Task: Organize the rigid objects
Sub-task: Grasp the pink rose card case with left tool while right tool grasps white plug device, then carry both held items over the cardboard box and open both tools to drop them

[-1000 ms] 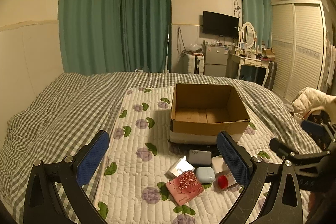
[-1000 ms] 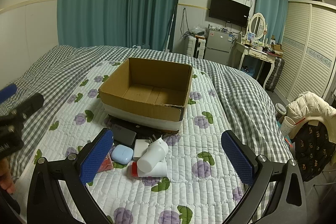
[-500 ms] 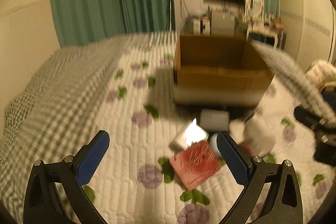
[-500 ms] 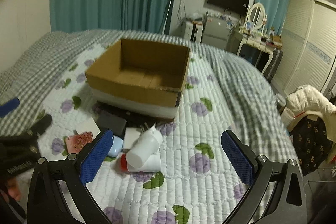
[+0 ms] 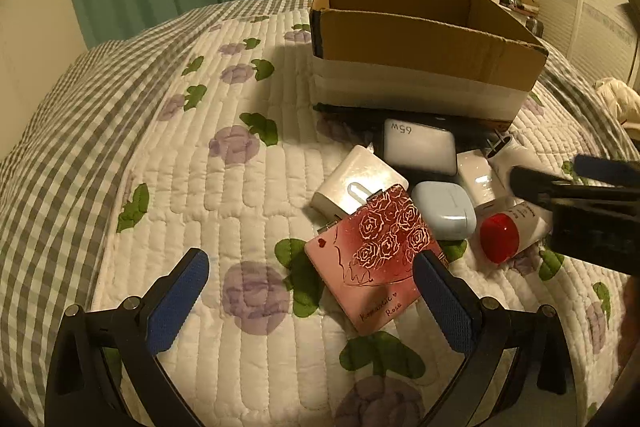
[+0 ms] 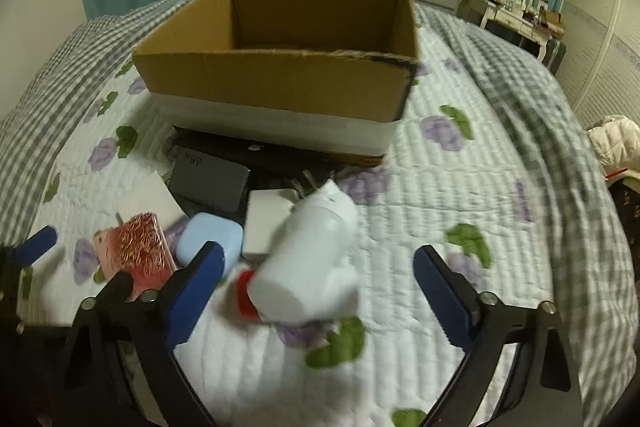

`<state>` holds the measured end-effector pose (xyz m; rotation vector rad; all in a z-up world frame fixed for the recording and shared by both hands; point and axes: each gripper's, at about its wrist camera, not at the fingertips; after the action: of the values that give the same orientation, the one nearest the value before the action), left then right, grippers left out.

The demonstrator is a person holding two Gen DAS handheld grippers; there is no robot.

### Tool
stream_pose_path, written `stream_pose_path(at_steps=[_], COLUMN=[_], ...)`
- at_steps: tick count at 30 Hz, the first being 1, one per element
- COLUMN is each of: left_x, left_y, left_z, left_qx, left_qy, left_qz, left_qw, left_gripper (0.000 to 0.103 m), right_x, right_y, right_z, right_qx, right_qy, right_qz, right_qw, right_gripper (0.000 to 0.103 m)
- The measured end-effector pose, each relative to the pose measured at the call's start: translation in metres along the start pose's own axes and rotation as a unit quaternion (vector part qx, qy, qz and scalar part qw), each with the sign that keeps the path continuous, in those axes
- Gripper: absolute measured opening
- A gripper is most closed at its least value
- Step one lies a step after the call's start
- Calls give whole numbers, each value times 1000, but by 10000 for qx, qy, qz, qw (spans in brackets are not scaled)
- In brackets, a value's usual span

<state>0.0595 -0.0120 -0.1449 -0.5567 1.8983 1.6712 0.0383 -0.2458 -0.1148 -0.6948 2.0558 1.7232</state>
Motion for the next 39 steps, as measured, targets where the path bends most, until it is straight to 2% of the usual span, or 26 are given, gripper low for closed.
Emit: stream_pose_path(at_steps=[1,2,3,4,6,12,16,18,20,22,25,29,32,39], left_x=[-1,-2,-3,-6,-8,-17,-15,-15,-17,-19,-20,-24,-25,-32], left_y=[1,0,-1,-4,-9,-29,-46,-46,-43,-40,-25,-8,3,33], left_z=[1,0,0,0,0,-4,-10,-14,-18,-18,-14,-20,-26,-37], left_qx=[32,56,82,99,188,355,172,132,278,305,565,860,965,906], left_qy=[58,95,137,169,263,851,948,868,773,742,841,713,658,418], left_qz=[14,42,71,93,136,348,560,535,515,573,392,378,360,170], left_qw=[10000,9999,9998,9998,9994,9951,9938,9947,9953,9951,9941,9930,9925,9949], left_gripper=[103,103,103,103,103,103,102,97,76,72,40,16,10,10], right_x=[-2,-3,-3,-2,1,7,5,2,1,3,11,11,10,6], right_y=[-6,-12,-17,-22,-24,-18,-11,-8,-7,-6,2,18,31,61], right_z=[3,6,8,8,7,-12,-14,-14,-10,-10,-12,-13,-16,-24], right_qx=[42,73,60,16,213,155,49,22,-9,-1,-40,-59,-54,-86], right_qy=[8,13,-4,-38,24,-213,-224,-195,-152,-95,-158,-144,-143,-165], right_qz=[61,155,244,367,401,329,189,126,74,33,6,-106,-195,-439], right_qw=[10000,9999,9997,9993,9990,9991,9996,9997,9999,9999,9999,9998,9997,9989], right_gripper=[78,74,66,52,39,39,39,39,39,39,39,39,39,39])
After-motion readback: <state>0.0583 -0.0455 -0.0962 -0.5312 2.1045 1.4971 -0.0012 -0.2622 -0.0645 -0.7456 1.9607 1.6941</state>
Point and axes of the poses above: each gripper's, at about its wrist camera, not at the fingertips, and y roughly against the way its jaws point, z to its left, x to its underside, and after that the axes turned 11 degrees about x, right-handed
